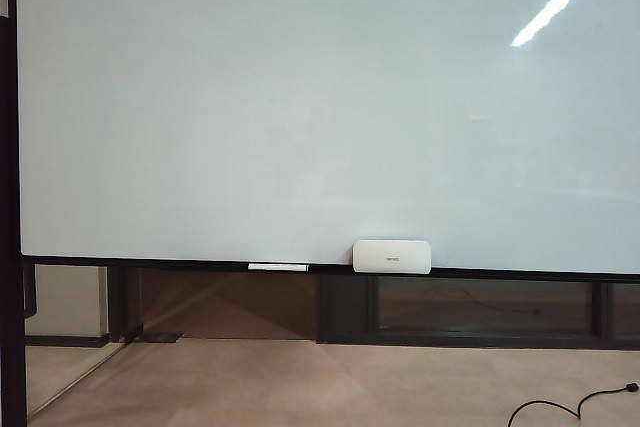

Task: Reach to the right to find the marker pen, pick it up, and write the number 12 on the whiteboard.

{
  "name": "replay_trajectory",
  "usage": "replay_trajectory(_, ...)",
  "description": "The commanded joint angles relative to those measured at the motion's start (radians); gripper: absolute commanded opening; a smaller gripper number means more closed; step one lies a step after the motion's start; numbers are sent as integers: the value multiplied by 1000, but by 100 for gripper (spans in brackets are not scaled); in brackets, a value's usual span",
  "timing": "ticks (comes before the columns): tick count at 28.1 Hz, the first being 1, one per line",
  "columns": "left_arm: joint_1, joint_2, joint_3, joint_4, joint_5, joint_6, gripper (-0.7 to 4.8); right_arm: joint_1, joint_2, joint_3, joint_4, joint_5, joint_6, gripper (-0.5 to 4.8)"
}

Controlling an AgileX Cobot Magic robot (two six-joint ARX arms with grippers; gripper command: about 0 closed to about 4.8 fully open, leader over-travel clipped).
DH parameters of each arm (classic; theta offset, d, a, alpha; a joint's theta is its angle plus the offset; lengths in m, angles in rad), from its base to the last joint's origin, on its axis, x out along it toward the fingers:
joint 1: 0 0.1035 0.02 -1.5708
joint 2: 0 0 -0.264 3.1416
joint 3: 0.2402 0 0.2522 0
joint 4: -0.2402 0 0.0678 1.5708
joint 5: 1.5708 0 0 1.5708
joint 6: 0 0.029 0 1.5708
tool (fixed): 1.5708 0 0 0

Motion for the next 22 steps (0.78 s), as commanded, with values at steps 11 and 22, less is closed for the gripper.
replay_trajectory(11, 0, 1, 2, 14, 52, -14, -5, 1, 0, 4, -21, 19, 133, -2)
replay_trajectory(22, -1, 1, 2, 74, 320, -45, -5, 2, 0, 4, -18, 25, 185, -1)
